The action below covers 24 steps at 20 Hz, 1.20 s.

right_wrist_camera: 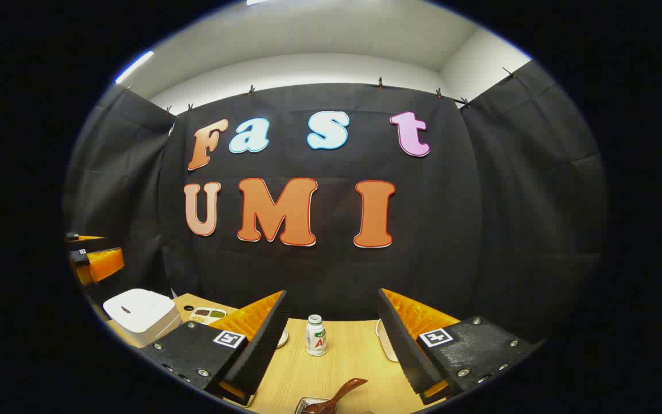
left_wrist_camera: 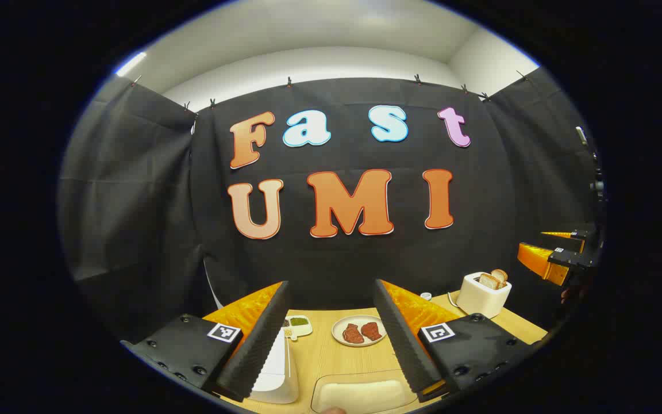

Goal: Close the left gripper, press the button to open the rice cooker; take a wooden spoon from the chopstick holder with the right hand, scoop a spoonful of rice and pour it into the rice cooker, then put the wooden spoon back into the chopstick holder.

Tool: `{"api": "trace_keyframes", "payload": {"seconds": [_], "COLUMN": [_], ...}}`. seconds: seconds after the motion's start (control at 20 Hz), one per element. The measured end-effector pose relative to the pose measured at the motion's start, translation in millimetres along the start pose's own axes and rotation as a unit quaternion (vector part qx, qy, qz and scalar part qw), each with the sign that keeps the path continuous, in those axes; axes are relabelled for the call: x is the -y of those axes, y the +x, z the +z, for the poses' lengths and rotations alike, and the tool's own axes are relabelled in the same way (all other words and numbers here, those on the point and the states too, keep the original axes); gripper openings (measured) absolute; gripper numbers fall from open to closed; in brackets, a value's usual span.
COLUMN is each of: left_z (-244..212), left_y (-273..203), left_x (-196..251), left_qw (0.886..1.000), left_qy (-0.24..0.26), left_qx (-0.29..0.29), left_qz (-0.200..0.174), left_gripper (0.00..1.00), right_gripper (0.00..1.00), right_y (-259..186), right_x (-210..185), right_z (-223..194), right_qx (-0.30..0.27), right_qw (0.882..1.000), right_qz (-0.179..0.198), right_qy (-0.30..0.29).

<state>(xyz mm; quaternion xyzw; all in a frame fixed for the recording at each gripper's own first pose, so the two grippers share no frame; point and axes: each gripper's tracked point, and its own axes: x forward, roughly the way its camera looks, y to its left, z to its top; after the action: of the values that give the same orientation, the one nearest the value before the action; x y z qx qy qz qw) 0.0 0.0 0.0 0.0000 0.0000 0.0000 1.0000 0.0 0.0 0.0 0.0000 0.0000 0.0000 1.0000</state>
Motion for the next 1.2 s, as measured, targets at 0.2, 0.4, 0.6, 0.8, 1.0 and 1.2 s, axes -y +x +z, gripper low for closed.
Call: {"api": "trace_keyframes", "payload": {"seconds": [0.2,0.4,0.6,0.8,1.0,1.2], "left_z": [4,7,1,7,13,24], "left_y": [-4,-7,-8,-11,-8,-4], "left_x": [6,9,10,3,-3,-16], "left_qw": [1.0,1.0,1.0,1.0,1.0,1.0], "left_qy": [0.004,0.006,0.006,0.004,-0.007,-0.014], "left_qx": [0.006,0.008,-0.005,0.003,0.002,0.003], "left_qz": [-0.007,-0.015,-0.021,-0.01,-0.004,0.006], "left_gripper": [0.99,0.99,0.99,1.0,1.0,0.99], "right_gripper": [0.94,0.94,0.94,0.94,0.94,0.94], "right_y": [-5,-8,-11,-14,-13,-11], "right_x": [-8,-11,-14,-11,-8,-3], "right_z": [5,10,12,7,6,1], "right_qx": [0.011,0.016,0.021,0.016,0.015,0.009], "right_qw": [1.0,1.0,0.999,0.999,0.999,0.999], "right_qz": [0.015,0.018,0.024,0.025,0.028,0.038], "right_qy": [-0.011,-0.013,-0.017,-0.022,-0.029,-0.029]}}
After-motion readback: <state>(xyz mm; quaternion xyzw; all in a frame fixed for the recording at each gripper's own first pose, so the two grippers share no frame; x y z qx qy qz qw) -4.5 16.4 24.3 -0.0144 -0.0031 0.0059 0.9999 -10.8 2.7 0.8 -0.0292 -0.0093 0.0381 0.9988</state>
